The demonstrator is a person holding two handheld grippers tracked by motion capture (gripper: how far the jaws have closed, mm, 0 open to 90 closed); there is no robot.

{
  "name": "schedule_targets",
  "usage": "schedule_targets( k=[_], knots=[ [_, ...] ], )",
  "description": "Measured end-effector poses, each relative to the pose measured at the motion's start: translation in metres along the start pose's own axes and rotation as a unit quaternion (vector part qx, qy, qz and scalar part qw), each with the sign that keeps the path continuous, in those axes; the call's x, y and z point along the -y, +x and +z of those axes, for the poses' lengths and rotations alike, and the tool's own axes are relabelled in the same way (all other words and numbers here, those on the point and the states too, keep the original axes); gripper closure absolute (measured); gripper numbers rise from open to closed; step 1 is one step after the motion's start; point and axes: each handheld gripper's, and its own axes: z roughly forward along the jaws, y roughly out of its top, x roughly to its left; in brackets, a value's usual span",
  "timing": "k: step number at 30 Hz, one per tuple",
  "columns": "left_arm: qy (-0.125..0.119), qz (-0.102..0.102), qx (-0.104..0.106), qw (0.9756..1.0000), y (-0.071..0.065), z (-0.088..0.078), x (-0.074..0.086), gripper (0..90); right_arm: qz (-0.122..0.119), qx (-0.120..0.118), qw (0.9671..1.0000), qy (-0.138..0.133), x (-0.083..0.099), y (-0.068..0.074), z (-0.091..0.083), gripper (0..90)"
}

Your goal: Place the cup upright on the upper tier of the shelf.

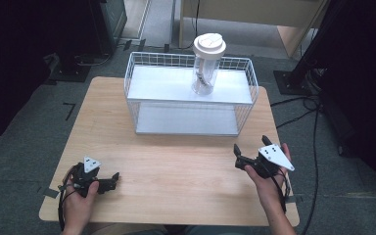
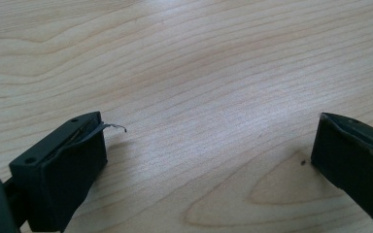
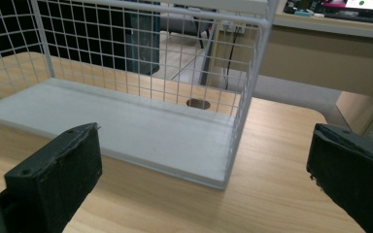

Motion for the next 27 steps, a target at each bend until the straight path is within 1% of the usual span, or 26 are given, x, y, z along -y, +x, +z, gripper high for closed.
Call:
schedule_targets(
  k=[2,5,7,9,11,14,15,16,17,19,22,24,27],
  knots=[
    [0.000,0.000,0.000,1.0000,0.000,0.000,0.000,0.0,-0.002,0.003,1.0000,0.004,0.004,-0.004,-0.005,0.0],
    [0.000,0.000,0.000,1.0000,0.000,0.000,0.000,0.0,0.003,0.012,0.9999,0.009,0.010,-0.011,-0.012,0.0],
    [0.000,0.000,0.000,1.0000,0.000,0.000,0.000,0.0,0.006,0.019,0.9997,0.014,0.018,-0.019,-0.019,0.0],
    [0.000,0.000,0.000,1.0000,0.000,0.000,0.000,0.0,0.007,0.021,0.9996,0.015,0.020,-0.022,-0.021,0.0],
    [0.000,0.000,0.000,1.0000,0.000,0.000,0.000,0.0,0.013,0.025,0.9993,0.023,0.026,-0.026,-0.025,0.0],
    [0.000,0.000,0.000,1.0000,0.000,0.000,0.000,0.0,0.014,0.031,0.9989,0.032,0.036,-0.032,-0.031,0.0],
    [0.000,0.000,0.000,1.0000,0.000,0.000,0.000,0.0,0.014,0.033,0.9988,0.034,0.038,-0.034,-0.033,0.0],
    [0.000,0.000,0.000,1.0000,0.000,0.000,0.000,0.0,0.018,0.035,0.9985,0.039,0.044,-0.040,-0.037,0.0],
    [0.000,0.000,0.000,1.0000,0.000,0.000,0.000,0.0,0.018,0.035,0.9985,0.039,0.044,-0.040,-0.037,0.0],
    [0.000,0.000,0.000,1.0000,0.000,0.000,0.000,0.0,0.020,0.040,0.9981,0.043,0.050,-0.046,-0.042,0.0],
    [0.000,0.000,0.000,1.0000,0.000,0.000,0.000,0.0,0.027,0.045,0.9971,0.056,0.060,-0.054,-0.048,0.0],
    [0.000,0.000,0.000,1.0000,0.000,0.000,0.000,0.0,0.031,0.044,0.9964,0.066,0.067,-0.059,-0.051,0.0],
    [0.000,0.000,0.000,1.0000,0.000,0.000,0.000,0.0,0.033,0.044,0.9945,0.089,0.077,-0.064,-0.054,0.0]
  ],
)
